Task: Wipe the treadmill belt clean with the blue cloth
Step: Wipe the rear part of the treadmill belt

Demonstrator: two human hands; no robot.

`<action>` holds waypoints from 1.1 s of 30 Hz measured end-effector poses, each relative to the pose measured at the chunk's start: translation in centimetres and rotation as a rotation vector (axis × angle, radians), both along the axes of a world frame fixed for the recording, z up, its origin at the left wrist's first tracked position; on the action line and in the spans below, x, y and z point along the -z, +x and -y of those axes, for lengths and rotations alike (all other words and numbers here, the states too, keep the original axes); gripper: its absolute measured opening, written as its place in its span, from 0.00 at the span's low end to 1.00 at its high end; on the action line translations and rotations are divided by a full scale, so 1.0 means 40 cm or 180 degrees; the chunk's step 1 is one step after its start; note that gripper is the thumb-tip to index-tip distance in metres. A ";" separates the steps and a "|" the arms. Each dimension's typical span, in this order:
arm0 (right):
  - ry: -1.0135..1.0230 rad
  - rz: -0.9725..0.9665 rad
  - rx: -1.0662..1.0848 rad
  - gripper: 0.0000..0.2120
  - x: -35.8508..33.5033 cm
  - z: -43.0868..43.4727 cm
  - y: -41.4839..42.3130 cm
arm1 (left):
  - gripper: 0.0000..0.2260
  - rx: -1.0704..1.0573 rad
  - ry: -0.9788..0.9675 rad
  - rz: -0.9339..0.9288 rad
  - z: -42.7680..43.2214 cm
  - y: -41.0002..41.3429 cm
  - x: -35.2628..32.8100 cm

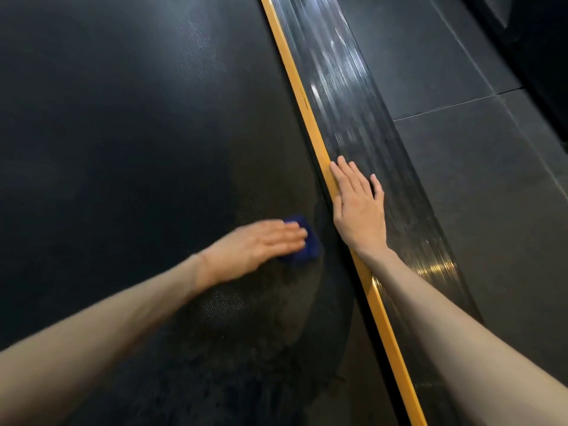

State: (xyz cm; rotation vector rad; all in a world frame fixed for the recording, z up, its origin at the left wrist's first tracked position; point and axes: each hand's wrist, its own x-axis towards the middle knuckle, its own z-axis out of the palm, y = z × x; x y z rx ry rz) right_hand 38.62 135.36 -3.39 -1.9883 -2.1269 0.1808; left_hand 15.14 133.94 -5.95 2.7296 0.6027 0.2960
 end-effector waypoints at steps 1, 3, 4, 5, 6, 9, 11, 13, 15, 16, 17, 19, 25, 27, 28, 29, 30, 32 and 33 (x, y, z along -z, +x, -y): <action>-0.0012 -0.0015 0.0024 0.24 0.000 -0.001 0.000 | 0.19 -0.0258 0.0040 0.0058 -0.047 -0.023 0.006; -0.0002 -0.0008 0.0059 0.24 0.003 -0.001 0.000 | 0.18 -0.0994 0.0187 0.0112 -0.151 -0.077 0.017; -0.0005 0.0006 0.0065 0.24 0.003 -0.001 -0.002 | 0.18 -0.1451 0.0179 0.0129 -0.203 -0.100 0.014; -0.0016 0.0023 0.0064 0.25 0.003 -0.003 -0.004 | 0.18 -0.1939 0.0077 0.0203 -0.249 -0.115 0.005; -0.0023 0.0032 0.0059 0.25 0.002 -0.005 -0.005 | 0.18 -0.2487 -0.0079 0.0273 -0.282 -0.114 -0.006; -0.0056 0.0050 0.0080 0.25 0.002 -0.007 0.000 | 0.18 -0.3282 -0.0345 0.0487 -0.247 -0.034 -0.018; -0.0064 0.0067 0.0076 0.24 0.001 -0.007 -0.001 | 0.19 -0.2611 -0.0247 0.0617 -0.132 0.016 0.000; -0.0048 0.0112 0.0043 0.25 0.005 -0.005 -0.001 | 0.18 -0.1670 -0.0295 0.0521 -0.002 0.043 0.010; -0.0028 0.0175 0.0032 0.25 0.007 0.002 0.001 | 0.20 -0.0746 -0.0379 0.0141 0.086 0.051 -0.006; -0.0030 0.0193 0.0037 0.26 0.005 0.005 0.001 | 0.21 -0.0289 -0.0328 -0.0051 0.095 0.043 -0.016; -0.0044 0.0198 0.0033 0.26 0.003 0.005 0.000 | 0.22 0.0071 -0.0221 -0.0174 0.071 0.021 -0.022; -0.0099 0.0179 0.0015 0.25 0.001 0.003 -0.002 | 0.21 0.0128 0.0056 -0.0120 -0.036 -0.031 -0.021; -0.0059 0.0171 0.0067 0.24 0.006 -0.007 -0.007 | 0.19 -0.3091 -0.0294 0.0517 -0.314 -0.101 -0.020; -0.0055 0.0154 0.0109 0.24 0.003 -0.006 -0.008 | 0.15 -0.3173 -0.0277 0.0794 -0.218 0.010 -0.025; -0.0046 0.0180 0.0090 0.23 0.003 -0.003 -0.006 | 0.13 -0.2769 -0.0240 0.0903 -0.135 0.063 -0.017; -0.0023 0.0198 0.0039 0.23 0.003 0.000 -0.004 | 0.13 -0.2145 -0.0227 0.0851 -0.038 0.112 -0.009; 0.0012 0.0180 0.0001 0.24 0.003 -0.001 -0.001 | 0.17 -0.1507 -0.0220 0.0585 0.044 0.139 -0.017; 0.0022 0.0100 -0.0041 0.25 0.002 0.001 0.006 | 0.25 -0.0511 -0.0288 0.0143 0.109 0.127 -0.013; 0.0014 0.0077 -0.0060 0.25 0.004 0.002 0.008 | 0.25 -0.0098 -0.0208 0.0036 0.083 0.097 -0.007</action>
